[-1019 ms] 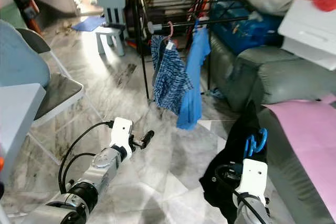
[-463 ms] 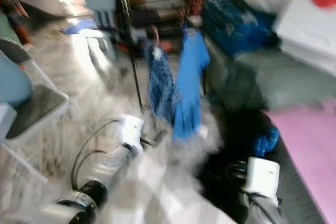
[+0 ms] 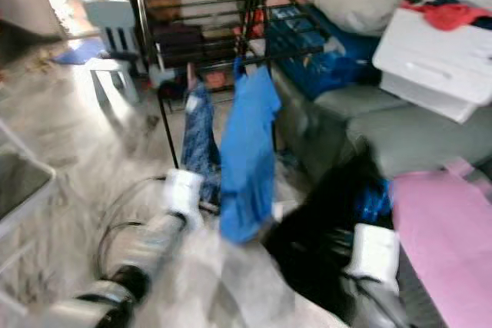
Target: Hang hanger
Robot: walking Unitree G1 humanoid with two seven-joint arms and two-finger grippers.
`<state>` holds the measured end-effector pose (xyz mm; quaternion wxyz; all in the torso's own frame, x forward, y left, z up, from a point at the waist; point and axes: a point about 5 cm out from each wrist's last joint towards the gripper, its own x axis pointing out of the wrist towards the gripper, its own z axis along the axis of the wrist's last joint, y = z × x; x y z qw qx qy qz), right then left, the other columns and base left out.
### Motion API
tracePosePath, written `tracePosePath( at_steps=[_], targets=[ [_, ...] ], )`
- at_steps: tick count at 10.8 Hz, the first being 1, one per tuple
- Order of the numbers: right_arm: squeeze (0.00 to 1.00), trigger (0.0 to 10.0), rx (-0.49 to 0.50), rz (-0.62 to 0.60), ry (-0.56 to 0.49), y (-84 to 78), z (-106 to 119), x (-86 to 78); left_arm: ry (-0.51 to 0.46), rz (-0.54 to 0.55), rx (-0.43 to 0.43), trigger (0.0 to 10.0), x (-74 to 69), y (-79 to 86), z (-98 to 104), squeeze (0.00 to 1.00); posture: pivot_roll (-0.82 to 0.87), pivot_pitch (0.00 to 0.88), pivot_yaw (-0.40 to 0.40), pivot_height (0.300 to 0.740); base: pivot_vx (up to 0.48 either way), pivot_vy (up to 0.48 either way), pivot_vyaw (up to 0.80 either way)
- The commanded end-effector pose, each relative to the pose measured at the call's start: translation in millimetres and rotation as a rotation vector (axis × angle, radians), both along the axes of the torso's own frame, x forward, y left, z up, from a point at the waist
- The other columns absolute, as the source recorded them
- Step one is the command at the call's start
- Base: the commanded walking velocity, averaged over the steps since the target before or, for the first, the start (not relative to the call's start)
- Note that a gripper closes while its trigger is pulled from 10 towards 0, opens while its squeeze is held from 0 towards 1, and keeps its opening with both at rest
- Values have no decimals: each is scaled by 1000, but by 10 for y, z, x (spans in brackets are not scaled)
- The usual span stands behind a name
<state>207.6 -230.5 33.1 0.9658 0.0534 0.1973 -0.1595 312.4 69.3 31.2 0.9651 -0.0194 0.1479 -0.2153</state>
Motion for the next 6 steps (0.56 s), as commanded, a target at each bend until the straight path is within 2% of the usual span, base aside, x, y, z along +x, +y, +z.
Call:
tracePosePath(
  at_steps=[1,6],
  targets=[
    [0,10000,9,33,-57,84,106,95,-12,23,27,10000,55,134,30,0,-109,0,7,740,480,0,0],
    [0,10000,9,33,-57,84,106,95,-12,23,27,10000,55,134,30,0,-109,0,7,740,480,0,0]
  ],
)
